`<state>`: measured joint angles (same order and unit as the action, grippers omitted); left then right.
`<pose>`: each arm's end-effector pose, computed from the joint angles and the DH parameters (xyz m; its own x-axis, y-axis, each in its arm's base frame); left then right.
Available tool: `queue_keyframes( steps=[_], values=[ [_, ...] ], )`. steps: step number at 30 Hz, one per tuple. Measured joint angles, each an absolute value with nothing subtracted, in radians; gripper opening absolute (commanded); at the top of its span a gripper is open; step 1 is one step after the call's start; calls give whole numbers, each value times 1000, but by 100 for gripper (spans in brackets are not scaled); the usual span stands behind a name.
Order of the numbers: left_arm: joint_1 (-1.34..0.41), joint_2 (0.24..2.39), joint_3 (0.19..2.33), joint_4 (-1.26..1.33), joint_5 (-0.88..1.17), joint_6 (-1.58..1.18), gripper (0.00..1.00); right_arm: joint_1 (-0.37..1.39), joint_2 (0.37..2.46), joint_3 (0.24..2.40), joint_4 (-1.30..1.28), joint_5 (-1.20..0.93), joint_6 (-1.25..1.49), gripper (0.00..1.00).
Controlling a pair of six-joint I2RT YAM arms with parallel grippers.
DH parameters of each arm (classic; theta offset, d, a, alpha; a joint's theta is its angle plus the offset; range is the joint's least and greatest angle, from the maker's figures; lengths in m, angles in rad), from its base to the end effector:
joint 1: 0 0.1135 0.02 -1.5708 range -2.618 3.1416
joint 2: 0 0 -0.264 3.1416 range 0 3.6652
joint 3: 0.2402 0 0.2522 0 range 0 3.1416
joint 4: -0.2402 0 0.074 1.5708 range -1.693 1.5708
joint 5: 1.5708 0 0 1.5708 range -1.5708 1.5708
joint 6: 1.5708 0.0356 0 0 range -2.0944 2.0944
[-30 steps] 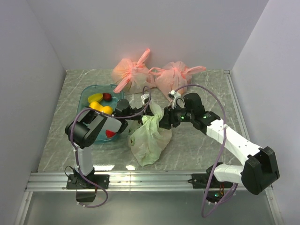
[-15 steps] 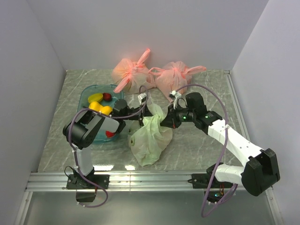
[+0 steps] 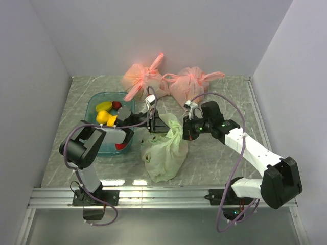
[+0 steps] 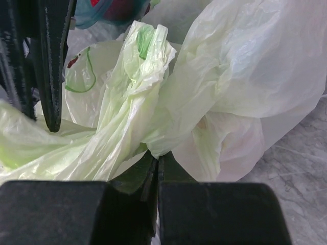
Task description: Place the fake fruits into the plastic bag and tie a complex knot
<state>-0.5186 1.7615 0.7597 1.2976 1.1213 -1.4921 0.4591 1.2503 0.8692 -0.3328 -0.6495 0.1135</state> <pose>0.2778 -0.1955 0.2248 -0.9408 0.0382 -0.3369 0.3282 -0.1480 -0.9330 0.2270 0.1362 0.2616 -0.6696 -0.2304 -0.7061 -0.6913 0.5409 0.4791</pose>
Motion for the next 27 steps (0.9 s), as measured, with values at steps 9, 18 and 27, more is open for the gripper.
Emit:
queue_keyframes(
  steps=[9,18,27],
  values=[
    [-449,1689,758,1240,1137,-1347,41,427,1223,870,-376,-662,70,20],
    [-362,1362,1140,133,1018,-302,66,408,1298,1027,-348,-748,31,31],
    [-131,1380,1213,-384,1023,38,99,422,1441,1227,-335,-865,-26,38]
  ],
)
